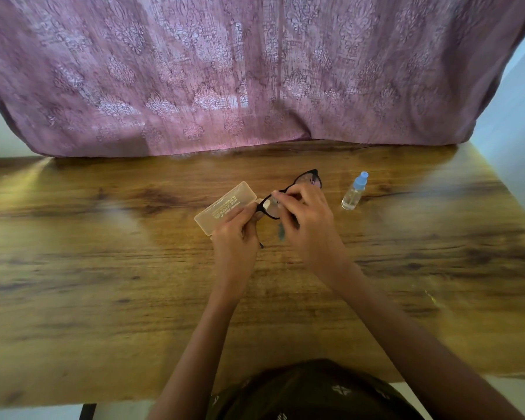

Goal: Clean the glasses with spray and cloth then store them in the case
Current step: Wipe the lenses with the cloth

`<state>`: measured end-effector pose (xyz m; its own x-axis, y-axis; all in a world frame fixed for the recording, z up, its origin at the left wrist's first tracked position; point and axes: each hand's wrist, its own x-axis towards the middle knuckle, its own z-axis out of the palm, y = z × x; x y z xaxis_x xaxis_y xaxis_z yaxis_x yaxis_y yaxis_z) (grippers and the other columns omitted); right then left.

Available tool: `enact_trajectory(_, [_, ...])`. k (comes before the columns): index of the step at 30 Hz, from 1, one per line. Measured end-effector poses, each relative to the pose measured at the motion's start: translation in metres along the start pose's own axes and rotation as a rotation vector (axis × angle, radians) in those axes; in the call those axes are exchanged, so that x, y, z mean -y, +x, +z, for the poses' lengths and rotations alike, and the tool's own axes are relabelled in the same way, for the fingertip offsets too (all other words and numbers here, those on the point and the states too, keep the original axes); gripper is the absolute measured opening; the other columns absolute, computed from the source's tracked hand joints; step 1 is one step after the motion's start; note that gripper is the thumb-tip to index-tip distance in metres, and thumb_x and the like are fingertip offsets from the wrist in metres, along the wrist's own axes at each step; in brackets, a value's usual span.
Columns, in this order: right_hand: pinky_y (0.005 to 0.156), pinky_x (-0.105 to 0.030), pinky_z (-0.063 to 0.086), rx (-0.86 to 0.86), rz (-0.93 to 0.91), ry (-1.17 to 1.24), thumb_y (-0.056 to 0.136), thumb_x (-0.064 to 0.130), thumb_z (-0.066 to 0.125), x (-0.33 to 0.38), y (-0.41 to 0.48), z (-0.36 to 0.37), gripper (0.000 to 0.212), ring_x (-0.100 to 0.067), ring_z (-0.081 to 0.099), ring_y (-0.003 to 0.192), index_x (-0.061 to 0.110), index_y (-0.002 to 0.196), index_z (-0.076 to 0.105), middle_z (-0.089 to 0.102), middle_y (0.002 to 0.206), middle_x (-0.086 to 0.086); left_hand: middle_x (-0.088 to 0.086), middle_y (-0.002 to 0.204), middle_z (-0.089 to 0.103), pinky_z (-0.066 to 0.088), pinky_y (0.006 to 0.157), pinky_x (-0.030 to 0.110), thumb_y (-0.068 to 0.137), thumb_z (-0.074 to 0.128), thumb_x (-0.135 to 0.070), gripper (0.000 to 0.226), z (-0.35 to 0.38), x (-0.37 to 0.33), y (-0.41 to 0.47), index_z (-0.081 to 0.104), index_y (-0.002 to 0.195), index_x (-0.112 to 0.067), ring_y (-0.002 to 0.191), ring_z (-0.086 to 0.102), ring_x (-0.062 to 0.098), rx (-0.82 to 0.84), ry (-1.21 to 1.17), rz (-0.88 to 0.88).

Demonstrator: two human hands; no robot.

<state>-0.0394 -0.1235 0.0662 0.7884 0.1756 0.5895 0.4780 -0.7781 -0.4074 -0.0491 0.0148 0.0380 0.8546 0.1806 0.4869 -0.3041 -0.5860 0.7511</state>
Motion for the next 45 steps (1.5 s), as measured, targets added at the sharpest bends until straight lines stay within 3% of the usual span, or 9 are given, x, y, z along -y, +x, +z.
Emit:
enact_trajectory(5, [0.083, -0.02, 0.042, -0.018, 0.003, 0.004, 0.087, -0.002, 0.067, -0.001, 0.001, 0.0, 0.021, -0.024, 0.058, 0.089, -0.003, 0.108, 0.071, 0.061, 0.095, -0.014, 0.01, 0.106, 0.072, 0.044, 0.073, 0.0, 0.087, 0.065, 0.006, 0.024, 0.001, 0.001, 0.001, 0.071, 0.109, -0.001, 0.094, 0.058, -0.003, -0.005, 0.003, -0.017])
enact_trajectory(12, [0.086, -0.032, 0.049, 0.055, -0.077, 0.044, 0.088, -0.003, 0.065, 0.008, -0.006, 0.005, 0.023, -0.025, 0.058, 0.095, -0.002, 0.111, 0.069, 0.061, 0.101, -0.014, 0.007, 0.107, 0.072, 0.05, 0.083, 0.01, 0.088, 0.062, 0.007, 0.025, -0.002, 0.001, 0.0, 0.072, 0.109, -0.002, 0.096, 0.065, 0.006, 0.002, -0.004, -0.001])
enact_trajectory(19, [0.085, -0.019, 0.04, -0.007, 0.034, 0.0, 0.087, -0.002, 0.067, -0.004, 0.003, -0.004, 0.024, -0.024, 0.058, 0.09, -0.003, 0.111, 0.07, 0.06, 0.094, -0.014, 0.001, 0.104, 0.07, 0.045, 0.08, 0.003, 0.087, 0.065, 0.006, 0.024, 0.002, 0.003, -0.001, 0.071, 0.108, -0.001, 0.095, 0.058, -0.004, -0.023, -0.008, -0.01])
enact_trajectory(22, [0.086, -0.019, 0.04, -0.012, 0.05, 0.0, 0.088, -0.002, 0.066, -0.005, -0.002, -0.006, 0.024, -0.024, 0.058, 0.092, -0.002, 0.111, 0.07, 0.061, 0.096, -0.014, -0.007, 0.103, 0.064, 0.048, 0.079, 0.006, 0.087, 0.065, 0.004, 0.024, 0.002, 0.002, -0.001, 0.071, 0.109, -0.002, 0.094, 0.059, -0.003, -0.028, -0.007, -0.008])
enact_trajectory(29, [0.083, -0.02, 0.042, -0.028, 0.046, 0.012, 0.086, -0.004, 0.068, 0.0, -0.008, -0.006, 0.026, -0.026, 0.06, 0.09, -0.001, 0.112, 0.07, 0.062, 0.097, -0.015, 0.008, 0.108, 0.072, 0.055, 0.084, 0.025, 0.088, 0.065, 0.001, 0.022, 0.001, 0.001, 0.001, 0.071, 0.109, -0.002, 0.1, 0.066, 0.013, -0.043, -0.022, -0.064])
enact_trajectory(33, [0.085, -0.026, 0.048, 0.035, -0.035, 0.048, 0.084, -0.004, 0.069, 0.008, -0.013, -0.002, 0.025, -0.026, 0.06, 0.092, -0.002, 0.109, 0.07, 0.062, 0.098, -0.015, 0.007, 0.108, 0.072, 0.056, 0.084, 0.028, 0.089, 0.064, 0.001, 0.024, 0.0, 0.001, 0.002, 0.07, 0.111, -0.004, 0.099, 0.067, 0.015, -0.022, -0.033, -0.091])
enact_trajectory(36, [0.086, -0.03, 0.05, 0.065, -0.083, 0.054, 0.085, -0.004, 0.068, 0.009, -0.013, 0.0, 0.026, -0.025, 0.06, 0.094, -0.002, 0.111, 0.07, 0.062, 0.099, -0.014, 0.005, 0.107, 0.072, 0.054, 0.084, 0.02, 0.088, 0.063, 0.002, 0.025, -0.001, 0.002, 0.002, 0.07, 0.111, -0.005, 0.098, 0.066, 0.012, -0.015, -0.025, -0.069])
enact_trajectory(41, [0.089, -0.019, 0.041, 0.014, 0.002, 0.032, 0.085, -0.004, 0.069, -0.004, -0.007, -0.004, 0.027, -0.025, 0.059, 0.093, -0.001, 0.111, 0.07, 0.062, 0.098, -0.014, 0.005, 0.103, 0.073, 0.054, 0.079, 0.02, 0.088, 0.066, 0.0, 0.022, 0.001, 0.004, 0.003, 0.072, 0.109, -0.005, 0.094, 0.064, 0.007, -0.037, -0.007, -0.053])
enact_trajectory(45, [0.086, -0.02, 0.043, -0.007, 0.012, 0.023, 0.086, -0.002, 0.068, -0.007, -0.006, -0.004, 0.024, -0.025, 0.059, 0.092, -0.002, 0.11, 0.07, 0.062, 0.097, -0.014, 0.006, 0.105, 0.073, 0.056, 0.081, 0.028, 0.088, 0.066, -0.001, 0.021, 0.002, 0.003, 0.003, 0.072, 0.109, -0.004, 0.096, 0.065, 0.011, -0.032, -0.019, -0.07])
